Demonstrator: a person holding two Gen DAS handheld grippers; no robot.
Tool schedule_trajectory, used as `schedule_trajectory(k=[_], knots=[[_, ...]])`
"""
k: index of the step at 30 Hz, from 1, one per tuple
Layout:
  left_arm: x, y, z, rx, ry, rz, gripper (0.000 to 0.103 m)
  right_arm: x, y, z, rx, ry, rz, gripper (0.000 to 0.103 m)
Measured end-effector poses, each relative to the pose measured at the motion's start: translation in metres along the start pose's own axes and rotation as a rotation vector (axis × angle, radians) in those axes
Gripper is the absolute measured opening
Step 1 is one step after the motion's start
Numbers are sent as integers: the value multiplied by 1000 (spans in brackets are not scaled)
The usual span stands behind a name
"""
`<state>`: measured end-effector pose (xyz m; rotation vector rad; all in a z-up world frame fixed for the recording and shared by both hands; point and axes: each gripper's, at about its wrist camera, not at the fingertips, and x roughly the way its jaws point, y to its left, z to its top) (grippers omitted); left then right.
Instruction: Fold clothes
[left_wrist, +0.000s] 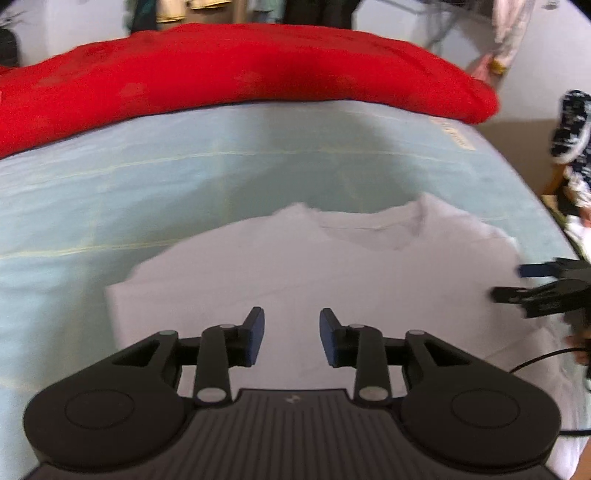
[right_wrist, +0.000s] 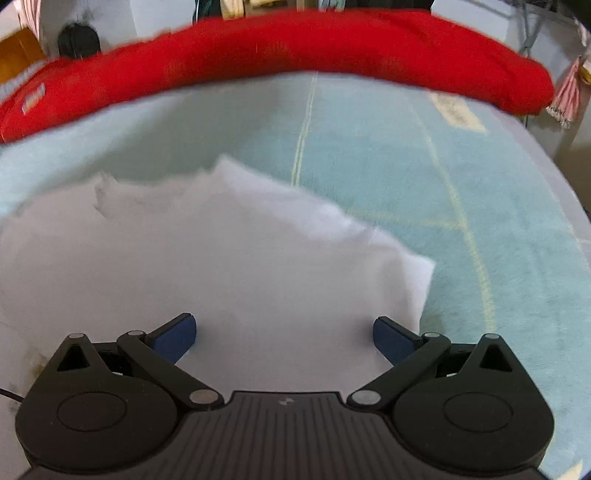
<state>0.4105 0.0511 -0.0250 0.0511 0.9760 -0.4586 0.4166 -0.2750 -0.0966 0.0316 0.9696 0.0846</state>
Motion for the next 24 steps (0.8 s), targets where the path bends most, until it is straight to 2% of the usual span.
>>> schedule_trajectory(k=[2,4,7,10,11,16,20,24], knots=[[18,-4,-5,21,21,-17,34,4,-2,-1,19,-16,6,103],[31,-4,-11,35,48,7,34,4,-3,-3,22,-25,10,103],[28,0,-15,78,35,77,36,9,-4,-2,27,-27,20,103],[21,8,-9,66,25,90,35,8,-9,-2,30,-21,40,103],[19,11,-6,60,23,92,31,7,-9,-2,27,-19,40,103],[14,8,14,198,-13,98,34,-4,-1,7,16,5,26,103],[19,32,10,117,47,139,30,-36,19,8,-36,-59,109,103],[22,37,7,72,45,118,29,-43,43,1,-78,-41,157,103]])
